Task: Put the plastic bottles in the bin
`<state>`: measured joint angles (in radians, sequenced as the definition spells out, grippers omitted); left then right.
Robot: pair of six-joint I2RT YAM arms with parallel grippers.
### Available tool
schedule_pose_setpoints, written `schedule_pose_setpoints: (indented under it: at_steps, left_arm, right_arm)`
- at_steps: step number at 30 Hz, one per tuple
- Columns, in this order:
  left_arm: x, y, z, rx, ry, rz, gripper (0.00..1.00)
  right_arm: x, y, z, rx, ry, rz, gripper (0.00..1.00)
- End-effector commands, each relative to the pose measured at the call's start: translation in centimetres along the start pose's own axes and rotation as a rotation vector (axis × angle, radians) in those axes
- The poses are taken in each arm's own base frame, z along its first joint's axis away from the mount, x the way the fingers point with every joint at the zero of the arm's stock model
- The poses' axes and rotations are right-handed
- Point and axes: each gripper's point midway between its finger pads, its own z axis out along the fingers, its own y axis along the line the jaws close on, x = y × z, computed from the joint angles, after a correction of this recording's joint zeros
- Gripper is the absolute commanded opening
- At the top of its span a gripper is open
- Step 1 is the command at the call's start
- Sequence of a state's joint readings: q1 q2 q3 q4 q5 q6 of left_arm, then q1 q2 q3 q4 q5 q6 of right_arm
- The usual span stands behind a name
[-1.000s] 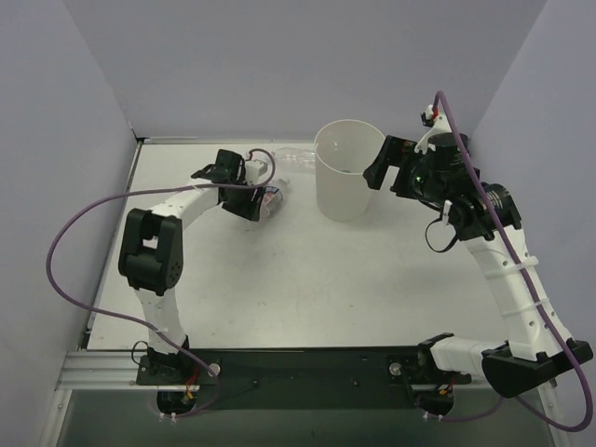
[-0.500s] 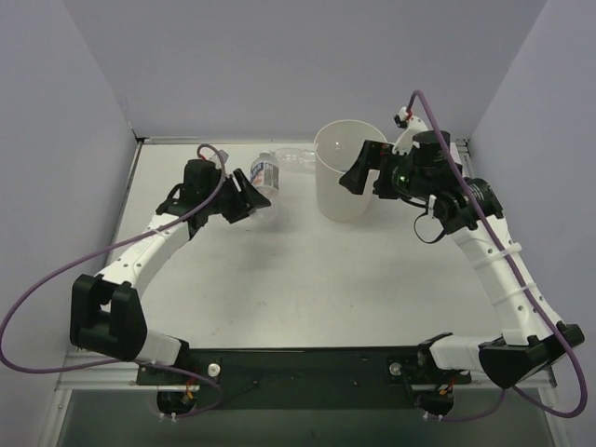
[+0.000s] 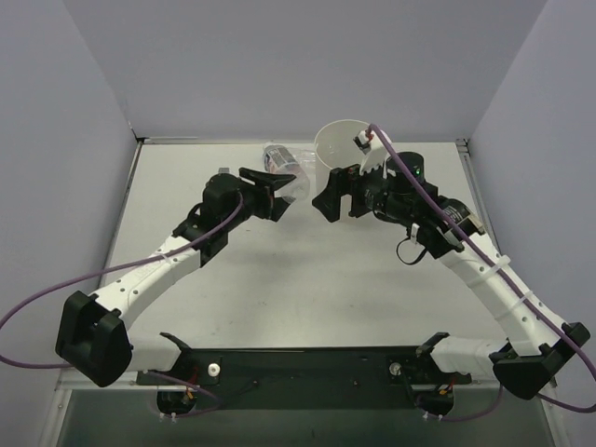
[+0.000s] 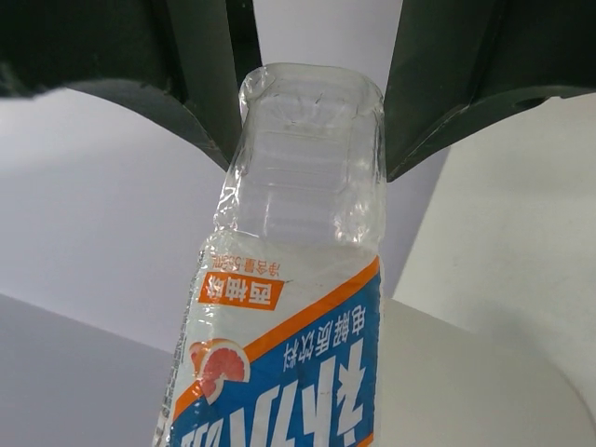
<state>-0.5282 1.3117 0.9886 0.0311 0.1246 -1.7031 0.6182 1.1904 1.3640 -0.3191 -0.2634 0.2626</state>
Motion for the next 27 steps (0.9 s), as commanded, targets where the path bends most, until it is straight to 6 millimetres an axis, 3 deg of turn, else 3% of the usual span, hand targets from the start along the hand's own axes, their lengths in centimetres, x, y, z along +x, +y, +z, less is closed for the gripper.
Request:
schedule_pose_setpoints:
  at_steps: [1,2,9,17,27]
  left_arm:
    - [0.0,-6.7,-1.2,0.222,-0.100,-0.270,0.35]
    - [-0.2,-7.0,-1.2,0.243,-0.117,-0.311,0.35]
    - [0.8,-8.7,-1.7,0.323,-0.120,-0.382,0.34]
    - [1.9,-7.9,-2.5,0.301,-0.108,-0.417,0.34]
    - [3.1,-6.6,-2.6,0.263,-0.077,-0.440,0.34]
  right_arm:
    - [-3.2,0.8,1.6,0.024,-0.089,-0.082,0.92]
    - [-3.8,1.5,1.7,0.015,-0.098,-0.090,0.94]
    - [-4.2,1.6,3.4,0.079,-0.113,-0.140,0.98]
    - [-4.4,0.7,4.8,0.173,-0.119,-0.262,0.96]
    - [-4.2,1.4,6.7,0.149,-0.138,-0.304,0.96]
